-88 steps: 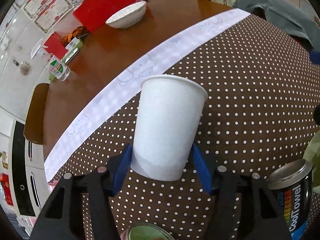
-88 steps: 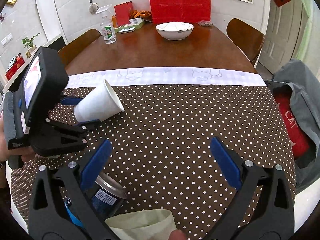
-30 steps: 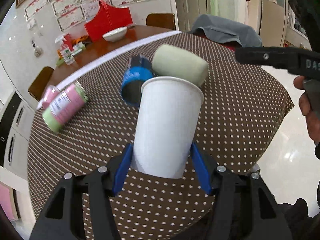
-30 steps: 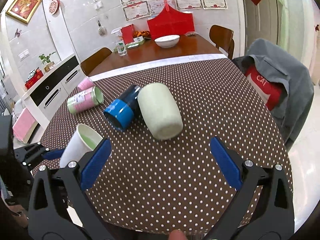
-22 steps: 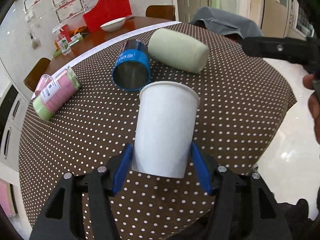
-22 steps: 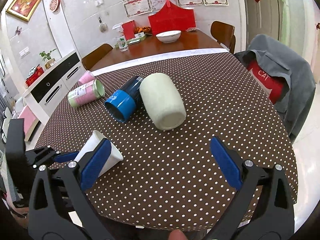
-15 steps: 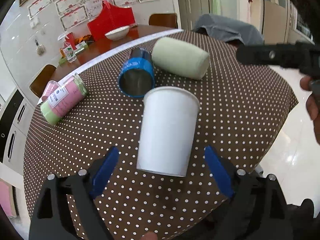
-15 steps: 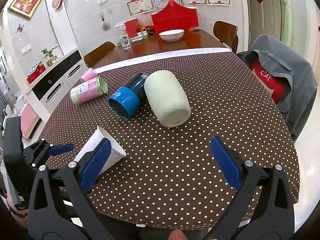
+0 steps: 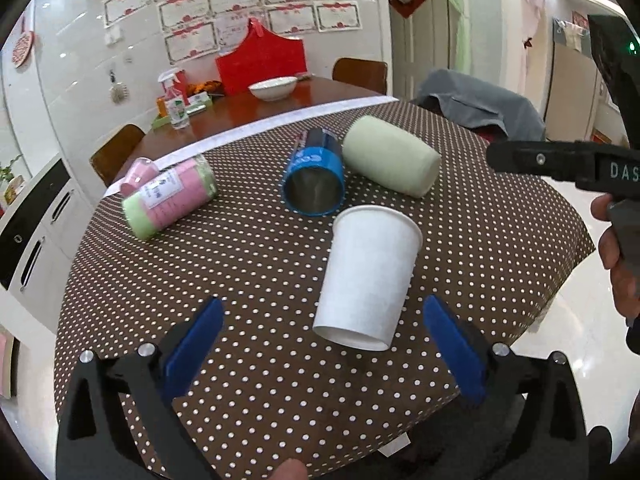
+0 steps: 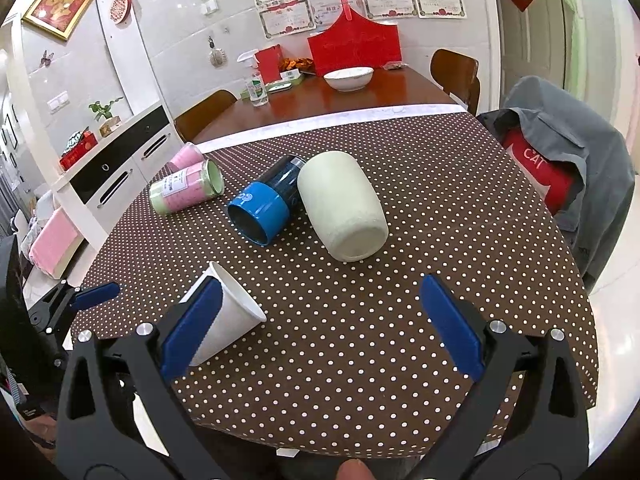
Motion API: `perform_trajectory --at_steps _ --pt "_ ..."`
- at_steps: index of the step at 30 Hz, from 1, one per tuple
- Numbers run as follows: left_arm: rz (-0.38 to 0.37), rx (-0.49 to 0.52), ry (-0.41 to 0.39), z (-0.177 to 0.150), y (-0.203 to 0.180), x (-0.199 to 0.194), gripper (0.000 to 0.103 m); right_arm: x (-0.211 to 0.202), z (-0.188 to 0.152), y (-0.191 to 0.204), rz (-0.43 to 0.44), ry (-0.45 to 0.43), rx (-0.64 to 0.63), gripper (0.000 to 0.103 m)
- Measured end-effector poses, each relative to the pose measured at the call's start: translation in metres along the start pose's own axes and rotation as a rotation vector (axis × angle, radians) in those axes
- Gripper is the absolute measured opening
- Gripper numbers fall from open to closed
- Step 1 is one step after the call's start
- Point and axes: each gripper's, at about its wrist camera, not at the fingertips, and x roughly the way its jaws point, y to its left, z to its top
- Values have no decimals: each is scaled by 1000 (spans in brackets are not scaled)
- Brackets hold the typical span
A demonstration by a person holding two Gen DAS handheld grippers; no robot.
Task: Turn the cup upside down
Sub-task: 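Lower the white cup onto the cloth on its side and open the left gripper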
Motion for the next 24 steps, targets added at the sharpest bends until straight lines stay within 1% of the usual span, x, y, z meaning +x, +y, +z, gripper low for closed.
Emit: perform_trajectory --at_steps 8,13,17,24 --pt "56 -55 -79 5 3 -34 98 -12 1 13 34 -42 -23 97" --pt "98 -79 -136 9 4 -55 98 -26 3 22 64 -88 -44 97" --pt "129 -95 -177 11 4 -69 98 -34 4 26 71 -119 -52 97" --pt "183 -158 -259 9 8 -95 98 -54 1 36 80 -223 -67 97"
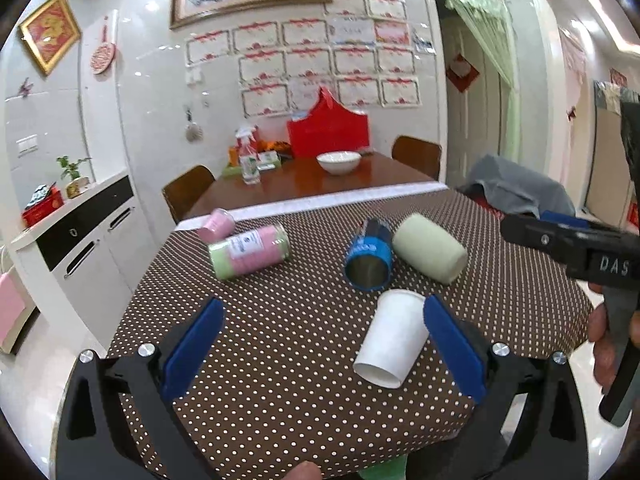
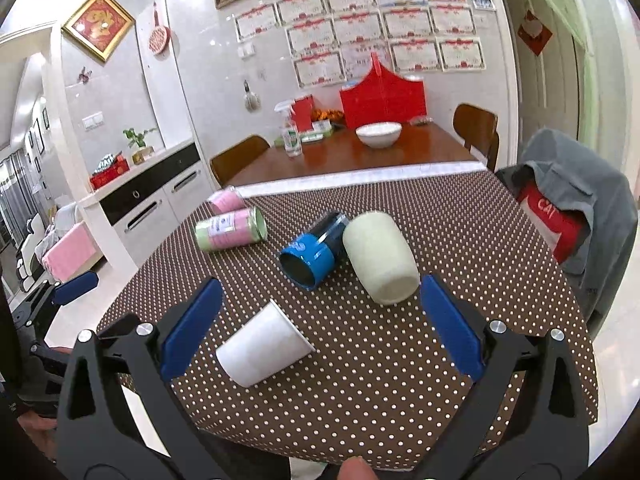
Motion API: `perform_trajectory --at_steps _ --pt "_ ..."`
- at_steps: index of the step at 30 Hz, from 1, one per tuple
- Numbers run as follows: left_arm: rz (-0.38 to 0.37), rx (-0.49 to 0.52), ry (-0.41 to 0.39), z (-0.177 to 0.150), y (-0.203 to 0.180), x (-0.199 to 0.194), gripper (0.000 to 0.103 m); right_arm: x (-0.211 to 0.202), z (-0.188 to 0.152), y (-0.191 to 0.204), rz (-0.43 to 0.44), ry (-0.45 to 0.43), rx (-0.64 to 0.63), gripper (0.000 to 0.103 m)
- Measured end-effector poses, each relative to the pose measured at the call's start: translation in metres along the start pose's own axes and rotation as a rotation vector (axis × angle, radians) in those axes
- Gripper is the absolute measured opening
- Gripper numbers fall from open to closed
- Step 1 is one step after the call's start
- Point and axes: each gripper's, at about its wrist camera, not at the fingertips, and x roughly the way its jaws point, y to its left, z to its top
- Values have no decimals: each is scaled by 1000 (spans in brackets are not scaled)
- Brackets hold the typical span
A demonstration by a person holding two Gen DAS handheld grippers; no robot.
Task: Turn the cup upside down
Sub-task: 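Lower the white cup onto the cloth on its side and open the left gripper, then reach the right gripper to the white cup and close on its body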
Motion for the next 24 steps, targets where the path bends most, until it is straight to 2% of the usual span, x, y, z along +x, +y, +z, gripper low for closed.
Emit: perform_trajectory --at_steps 4,12,18,24 --pt "14 -28 -24 0 4 -10 98 -9 0 11 5 -62 -62 97" --pt "41 -76 -65 -6 13 -23 98 -9 -1 21 47 -86 -130 97" --pt "65 -95 -95 -9 16 -28 98 -5 -4 20 69 -52 -125 97" --pt "76 -111 -112 -10 19 -31 98 -6 -6 23 83 -57 -164 97"
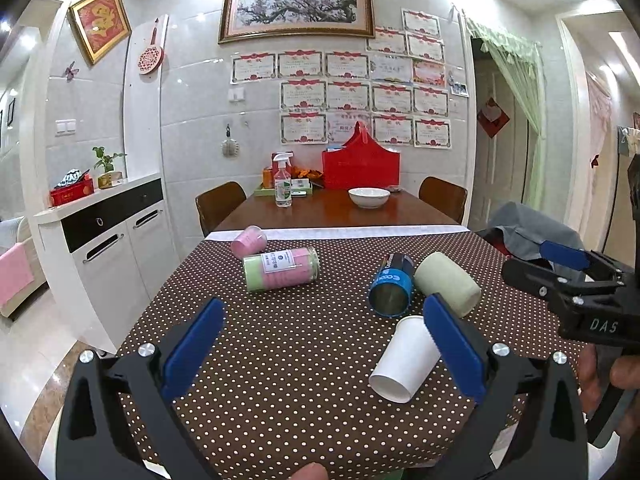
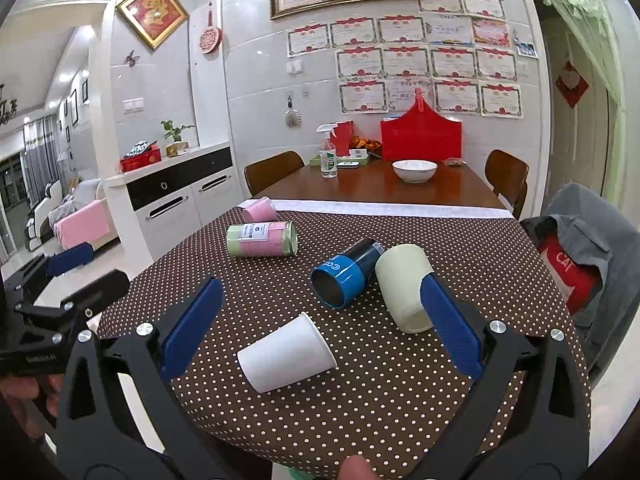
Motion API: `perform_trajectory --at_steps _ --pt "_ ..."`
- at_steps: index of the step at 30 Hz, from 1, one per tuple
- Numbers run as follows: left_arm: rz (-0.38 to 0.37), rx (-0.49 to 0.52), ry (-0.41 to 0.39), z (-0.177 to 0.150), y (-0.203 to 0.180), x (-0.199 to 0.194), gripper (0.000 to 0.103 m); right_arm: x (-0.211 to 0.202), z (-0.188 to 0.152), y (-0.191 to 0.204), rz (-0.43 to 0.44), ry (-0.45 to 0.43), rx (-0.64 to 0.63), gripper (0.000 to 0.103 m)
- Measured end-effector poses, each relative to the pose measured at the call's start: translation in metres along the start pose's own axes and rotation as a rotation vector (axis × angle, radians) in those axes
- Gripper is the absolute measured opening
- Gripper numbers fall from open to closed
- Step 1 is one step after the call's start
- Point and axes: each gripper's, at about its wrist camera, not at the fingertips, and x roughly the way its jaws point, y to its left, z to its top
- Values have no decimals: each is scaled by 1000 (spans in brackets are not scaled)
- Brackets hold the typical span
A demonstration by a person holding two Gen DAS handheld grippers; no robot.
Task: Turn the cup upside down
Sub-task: 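Reach the right gripper to the white cup and close on its body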
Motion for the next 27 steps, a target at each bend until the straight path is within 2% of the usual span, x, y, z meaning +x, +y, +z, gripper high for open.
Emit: perform_trajectory --at_steps 10,15,20,24,27 --pt "28 -7 -32 -2 4 -3 98 8 -1 5 11 -3 -22 97" --pt "33 -16 -36 -5 9 -1 98 18 0 11 29 3 -114 97" --pt "34 -39 -27 -12 17 6 98 38 -1 20 70 40 -354 97" --pt "38 -54 -3 -20 24 17 98 67 -13 31 164 174 -594 97" --pt "39 -64 15 -27 27 25 98 85 -25 36 207 257 -723 97"
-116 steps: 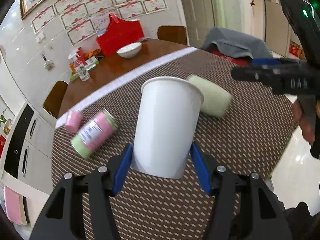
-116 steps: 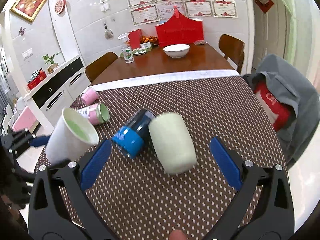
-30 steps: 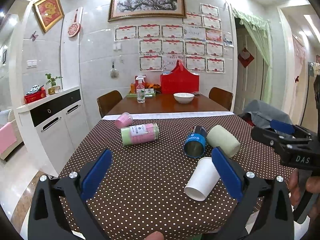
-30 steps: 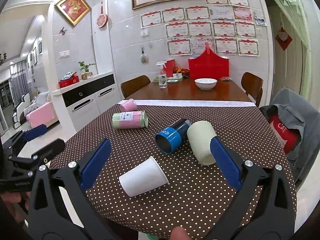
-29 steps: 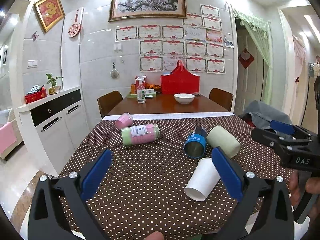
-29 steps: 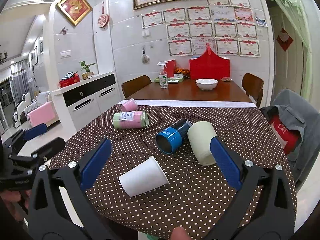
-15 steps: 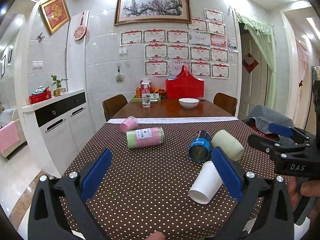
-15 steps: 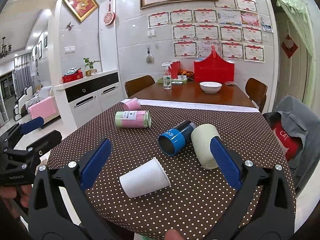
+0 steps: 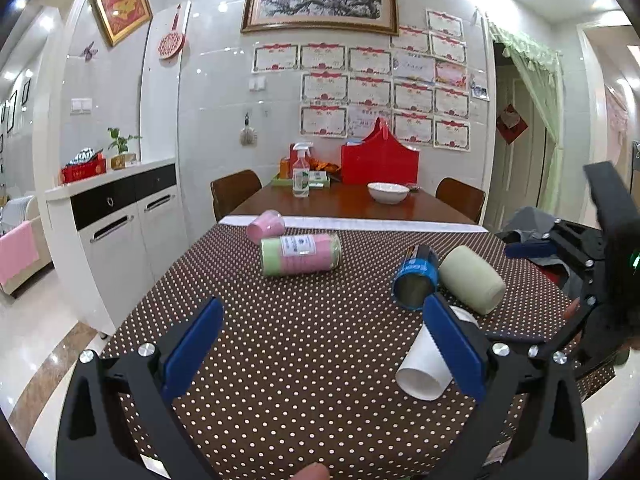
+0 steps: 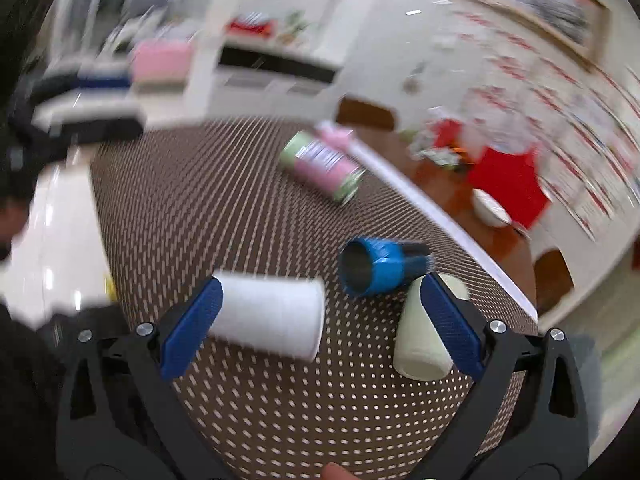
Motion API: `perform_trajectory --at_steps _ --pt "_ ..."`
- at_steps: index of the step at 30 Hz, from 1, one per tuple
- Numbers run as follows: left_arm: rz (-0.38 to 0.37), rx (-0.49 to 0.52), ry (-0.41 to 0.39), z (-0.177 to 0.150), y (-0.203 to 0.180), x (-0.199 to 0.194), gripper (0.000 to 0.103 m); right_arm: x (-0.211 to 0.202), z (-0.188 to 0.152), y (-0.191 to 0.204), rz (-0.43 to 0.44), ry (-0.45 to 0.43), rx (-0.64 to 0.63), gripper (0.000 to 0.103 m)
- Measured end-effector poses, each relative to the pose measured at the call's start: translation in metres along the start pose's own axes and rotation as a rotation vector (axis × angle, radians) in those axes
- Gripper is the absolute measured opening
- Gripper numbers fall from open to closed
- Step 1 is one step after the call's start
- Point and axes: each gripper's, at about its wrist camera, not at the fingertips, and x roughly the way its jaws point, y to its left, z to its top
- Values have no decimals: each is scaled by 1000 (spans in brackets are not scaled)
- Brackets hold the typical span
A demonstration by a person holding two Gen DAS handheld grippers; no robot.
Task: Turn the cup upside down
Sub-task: 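Reach the right gripper to the white cup and close on its body, then lift the white cup with the right gripper and rotate it rim-down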
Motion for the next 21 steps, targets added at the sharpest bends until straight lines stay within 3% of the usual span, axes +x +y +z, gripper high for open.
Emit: perform_trajectory --at_steps 3,14,21 --pt "-2 -6 24 -7 2 10 98 20 -4 7 80 73 -127 97" --pt "-11 1 129 -28 -4 38 98 59 -2 16 237 203 -428 97" --pt "8 -31 205 -41 5 57 98 86 13 26 380 311 -601 88"
